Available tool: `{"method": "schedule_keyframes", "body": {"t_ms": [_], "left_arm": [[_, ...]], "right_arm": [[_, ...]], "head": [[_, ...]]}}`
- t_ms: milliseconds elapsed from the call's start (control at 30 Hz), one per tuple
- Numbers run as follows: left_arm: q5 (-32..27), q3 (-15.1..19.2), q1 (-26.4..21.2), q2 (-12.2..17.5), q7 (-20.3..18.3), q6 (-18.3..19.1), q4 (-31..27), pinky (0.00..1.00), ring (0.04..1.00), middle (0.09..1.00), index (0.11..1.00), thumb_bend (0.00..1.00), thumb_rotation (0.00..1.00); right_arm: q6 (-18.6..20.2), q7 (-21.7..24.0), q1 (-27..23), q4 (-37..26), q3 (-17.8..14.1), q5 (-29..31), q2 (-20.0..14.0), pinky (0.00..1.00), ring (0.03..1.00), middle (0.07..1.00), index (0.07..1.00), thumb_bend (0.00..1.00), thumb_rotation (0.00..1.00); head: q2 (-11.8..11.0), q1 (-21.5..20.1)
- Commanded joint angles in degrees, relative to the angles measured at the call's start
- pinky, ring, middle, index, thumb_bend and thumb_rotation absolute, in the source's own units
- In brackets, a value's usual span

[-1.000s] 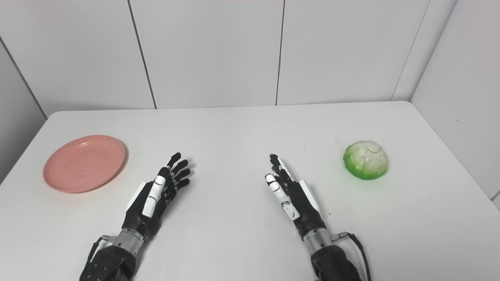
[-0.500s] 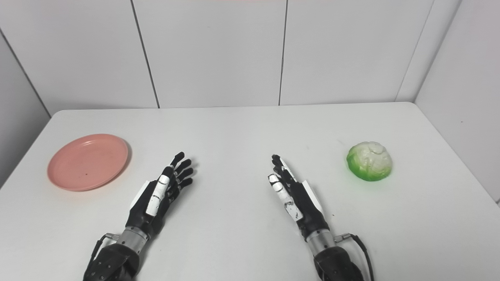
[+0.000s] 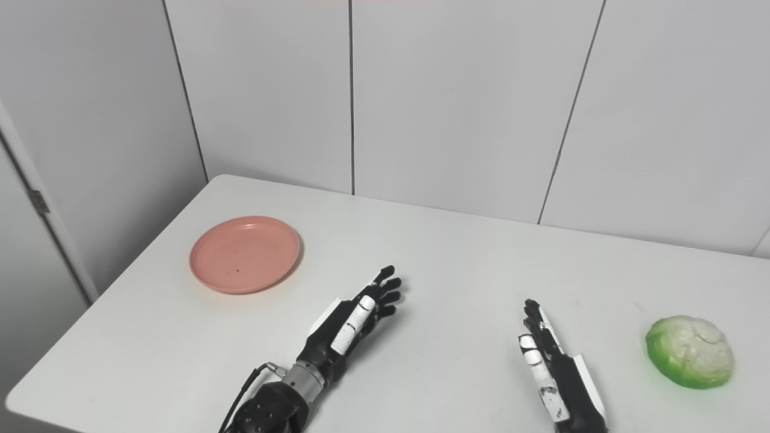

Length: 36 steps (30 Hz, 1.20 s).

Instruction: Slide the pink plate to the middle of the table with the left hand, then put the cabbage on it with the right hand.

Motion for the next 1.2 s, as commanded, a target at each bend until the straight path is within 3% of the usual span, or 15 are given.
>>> {"method": "schedule_keyframes", "body": {"t_ms": [0,433,767,1167], "left_arm": [[-0.07,-0.74,3.12,-1.11,0.50,-2.06,4.60,0.93,0.951,0.964,0.959,0.60,1.00],[-0.43,-0.27,3.65,-1.22,0.32,-1.19,3.12,0.94,0.955,0.968,0.963,0.58,1.00],[-2.76,1.13,3.18,-1.01,-0.28,2.88,-0.83,0.95,0.967,0.982,0.979,0.60,0.98],[-4.35,3.04,-0.08,-0.28,0.38,8.30,-10.09,0.96,0.976,0.982,0.978,0.65,0.96]], "right_arm": [[-3.08,0.29,1.80,2.95,-0.55,0.17,-1.08,1.00,0.987,0.986,0.981,0.26,1.00],[-2.65,0.01,2.27,1.69,-0.58,-0.20,-0.68,0.99,0.975,0.981,0.979,0.24,1.00],[-1.93,-0.22,2.28,0.96,-0.29,-1.18,-0.20,0.99,0.974,0.979,0.975,0.23,1.00],[-1.72,0.25,2.42,0.04,-0.32,-1.24,-0.21,0.98,0.978,0.982,0.982,0.26,1.00]], "head": [[0.06,-0.01],[0.28,0.51],[0.84,1.01],[1.59,3.08]]}}
